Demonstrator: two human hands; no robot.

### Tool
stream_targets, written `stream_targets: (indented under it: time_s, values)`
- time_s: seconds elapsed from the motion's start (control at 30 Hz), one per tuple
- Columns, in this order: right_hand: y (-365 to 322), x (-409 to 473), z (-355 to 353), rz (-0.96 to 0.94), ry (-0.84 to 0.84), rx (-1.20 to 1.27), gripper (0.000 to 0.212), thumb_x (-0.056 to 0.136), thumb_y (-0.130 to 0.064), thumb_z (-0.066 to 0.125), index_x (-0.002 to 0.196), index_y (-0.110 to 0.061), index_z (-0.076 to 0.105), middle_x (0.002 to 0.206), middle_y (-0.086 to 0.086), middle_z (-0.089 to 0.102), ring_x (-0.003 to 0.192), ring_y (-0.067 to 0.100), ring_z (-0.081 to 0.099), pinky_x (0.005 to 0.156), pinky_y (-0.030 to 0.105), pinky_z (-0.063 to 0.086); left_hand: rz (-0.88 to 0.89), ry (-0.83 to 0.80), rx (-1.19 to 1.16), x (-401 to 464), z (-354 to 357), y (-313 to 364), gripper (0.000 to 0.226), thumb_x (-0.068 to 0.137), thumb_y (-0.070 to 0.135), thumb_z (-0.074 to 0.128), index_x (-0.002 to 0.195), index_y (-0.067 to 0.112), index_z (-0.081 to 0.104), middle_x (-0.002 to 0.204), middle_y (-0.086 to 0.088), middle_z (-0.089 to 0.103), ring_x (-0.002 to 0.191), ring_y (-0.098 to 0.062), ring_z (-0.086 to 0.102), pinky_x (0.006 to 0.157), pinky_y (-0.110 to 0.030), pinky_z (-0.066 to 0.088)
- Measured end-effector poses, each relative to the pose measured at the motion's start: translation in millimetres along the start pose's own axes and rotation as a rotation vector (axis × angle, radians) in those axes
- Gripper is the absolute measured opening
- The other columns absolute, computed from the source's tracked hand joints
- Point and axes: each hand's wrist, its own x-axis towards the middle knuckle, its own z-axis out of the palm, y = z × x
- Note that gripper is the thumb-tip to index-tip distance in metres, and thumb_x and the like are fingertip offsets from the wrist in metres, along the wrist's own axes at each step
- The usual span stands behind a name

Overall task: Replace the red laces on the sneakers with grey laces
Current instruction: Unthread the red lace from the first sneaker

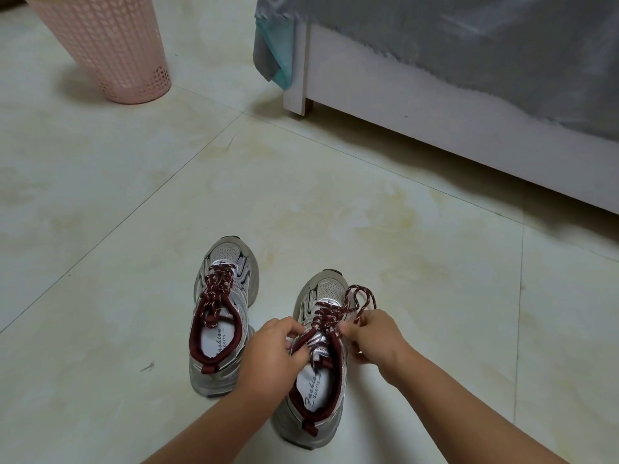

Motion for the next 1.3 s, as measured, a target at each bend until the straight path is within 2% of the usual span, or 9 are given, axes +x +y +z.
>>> stream_targets:
  time_s: [0.17,0.3,0.4,0.5,0.67,0.9,1.0,1.17,1.3]
  values:
    - [2,9,-12,-0.029,0.235,0.020,0.035,0.089,-0.012,0.057,0.057,-0.009,0.043,0.052,0.011,0.046,0.048,0.023,0.044,0.068,0.040,0.047,-0.002,0.007,-0.012,0,1,-1,0.010,0.077,0.024,0.069,0.084,0.028,0.063,0.088,0.012,0.059,0.069,0.003,0.056,0.060,-0.007,0.039]
    - [0,-2,-9,0.046,-0.016,0.097,0.029,0.088,-0.023,0.062,0.067,-0.005,0.054,0.052,0.011,0.046,0.042,0.020,0.042,0.048,0.026,0.042,-0.003,0.008,-0.015,0,1,-1,0.010,0.076,0.026,0.069,0.083,0.029,0.062,0.087,0.011,0.059,0.069,0.001,0.057,0.064,-0.012,0.043]
    - [-1,-8,-4,0.086,-0.187,0.098,0.024,0.088,-0.015,0.063,0.068,-0.005,0.056,0.046,0.004,0.048,0.033,0.011,0.043,0.038,0.018,0.041,-0.001,0.012,-0.007,1,1,0,0.010,0.076,0.026,0.069,0.084,0.028,0.063,0.087,0.011,0.059,0.069,0.001,0.057,0.064,-0.012,0.042]
    - [-2,-4,-5,0.056,-0.123,0.081,0.029,0.088,-0.008,0.061,0.061,-0.006,0.052,0.042,0.002,0.047,0.032,0.011,0.043,0.040,0.020,0.041,0.004,0.010,-0.001,0,1,0,0.010,0.076,0.028,0.070,0.084,0.028,0.063,0.087,0.011,0.059,0.068,0.003,0.056,0.059,-0.007,0.039]
    - [3,9,-16,0.003,0.134,0.056,0.041,0.088,-0.013,0.062,0.053,-0.009,0.041,0.052,0.009,0.041,0.052,0.023,0.039,0.063,0.034,0.039,0.001,0.004,-0.004,0,1,0,0.010,0.077,0.026,0.069,0.086,0.028,0.063,0.088,0.012,0.059,0.069,0.004,0.056,0.060,-0.007,0.039]
    - [0,-7,-6,0.153,-0.203,0.153,0.029,0.085,-0.016,0.066,0.062,-0.004,0.053,0.045,0.004,0.051,0.035,0.011,0.046,0.040,0.019,0.045,0.010,0.014,0.009,0,1,0,0.010,0.077,0.025,0.069,0.085,0.027,0.063,0.087,0.011,0.059,0.067,0.003,0.054,0.059,-0.006,0.038]
    - [0,-4,-4,0.115,-0.159,0.163,0.015,0.088,-0.008,0.060,0.077,-0.001,0.054,0.050,0.007,0.049,0.037,0.012,0.045,0.041,0.020,0.045,0.016,0.010,0.014,0,0,0,0.010,0.077,0.024,0.068,0.086,0.026,0.063,0.088,0.011,0.059,0.068,0.004,0.054,0.060,-0.006,0.038]
    - [-2,4,-22,0.127,0.054,0.238,0.030,0.092,-0.006,0.053,0.063,-0.002,0.047,0.053,0.010,0.043,0.040,0.018,0.041,0.038,0.023,0.043,0.000,0.010,-0.011,0,1,0,0.010,0.078,0.022,0.068,0.087,0.025,0.064,0.090,0.011,0.059,0.071,0.003,0.056,0.060,-0.006,0.038]
    - [-2,4,-35,0.200,0.023,0.004,0.035,0.085,-0.016,0.066,0.062,-0.004,0.042,0.057,0.009,0.039,0.042,0.019,0.036,0.043,0.022,0.038,0.000,0.019,-0.003,0,1,-1,0.010,0.078,0.022,0.068,0.086,0.026,0.063,0.088,0.012,0.059,0.070,0.003,0.055,0.059,-0.006,0.038]
